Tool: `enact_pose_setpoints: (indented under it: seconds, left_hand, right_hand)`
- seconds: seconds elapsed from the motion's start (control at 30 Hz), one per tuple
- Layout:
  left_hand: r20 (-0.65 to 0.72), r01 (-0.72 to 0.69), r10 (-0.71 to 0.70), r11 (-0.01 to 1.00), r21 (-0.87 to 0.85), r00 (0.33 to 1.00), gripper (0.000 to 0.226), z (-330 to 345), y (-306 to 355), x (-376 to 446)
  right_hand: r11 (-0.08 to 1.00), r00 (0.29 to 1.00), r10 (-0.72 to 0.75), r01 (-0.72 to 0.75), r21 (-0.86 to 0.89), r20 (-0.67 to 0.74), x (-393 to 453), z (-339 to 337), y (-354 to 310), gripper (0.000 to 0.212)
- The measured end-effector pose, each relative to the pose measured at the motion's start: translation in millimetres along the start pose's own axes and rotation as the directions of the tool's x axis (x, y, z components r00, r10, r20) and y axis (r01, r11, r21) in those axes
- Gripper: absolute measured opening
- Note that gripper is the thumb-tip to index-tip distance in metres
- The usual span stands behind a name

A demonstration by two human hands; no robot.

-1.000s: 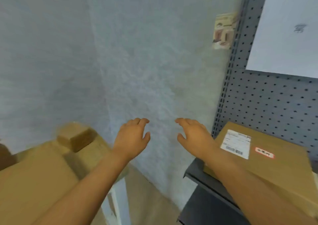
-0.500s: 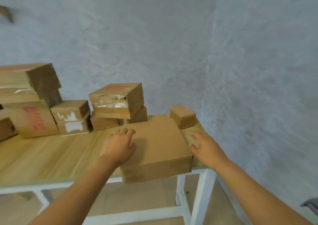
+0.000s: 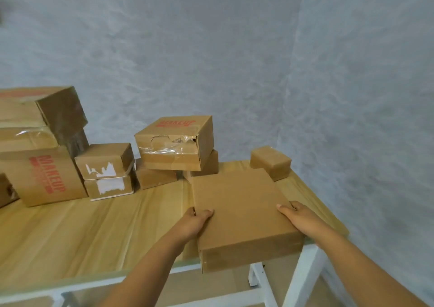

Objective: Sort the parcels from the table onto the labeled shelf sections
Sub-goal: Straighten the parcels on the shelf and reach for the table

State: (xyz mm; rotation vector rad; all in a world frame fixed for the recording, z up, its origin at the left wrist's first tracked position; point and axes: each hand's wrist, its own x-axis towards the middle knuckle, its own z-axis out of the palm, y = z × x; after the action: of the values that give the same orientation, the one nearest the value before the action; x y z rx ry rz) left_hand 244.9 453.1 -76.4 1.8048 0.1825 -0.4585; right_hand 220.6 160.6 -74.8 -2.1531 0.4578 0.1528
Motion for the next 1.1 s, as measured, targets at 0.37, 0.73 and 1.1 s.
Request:
enact_pose_setpoints:
  seconds: [0.37, 0.73, 1.1]
  left_hand:
    - [-0.002, -0.158, 0.16, 0.973, -0.17, 0.987, 0.059, -1.6, 25.6, -21.5]
    - [-0.039, -0.345, 0.346, 0.909, -0.236, 0.938, 0.06, 20.8, 52.3, -78.5]
    - [-0.134, -0.581, 0.574, 0.814, -0.015, 0.808, 0.06, 19.5, 92.4, -120.3]
  right_hand:
    - [0.923, 0.987, -0.007, 0.068, 0.379, -0.16, -28.9, -17.8, -14.1, 0.041]
    - [0.806, 0.999, -0.049, 0.026, 0.591, 0.024, -81.6, -73.1, -9.8, 0.041]
    - [0.677, 0.956, -0.203, 0.292, 0.675, -0.21, -131.8, -92.0, -46.7, 0.083]
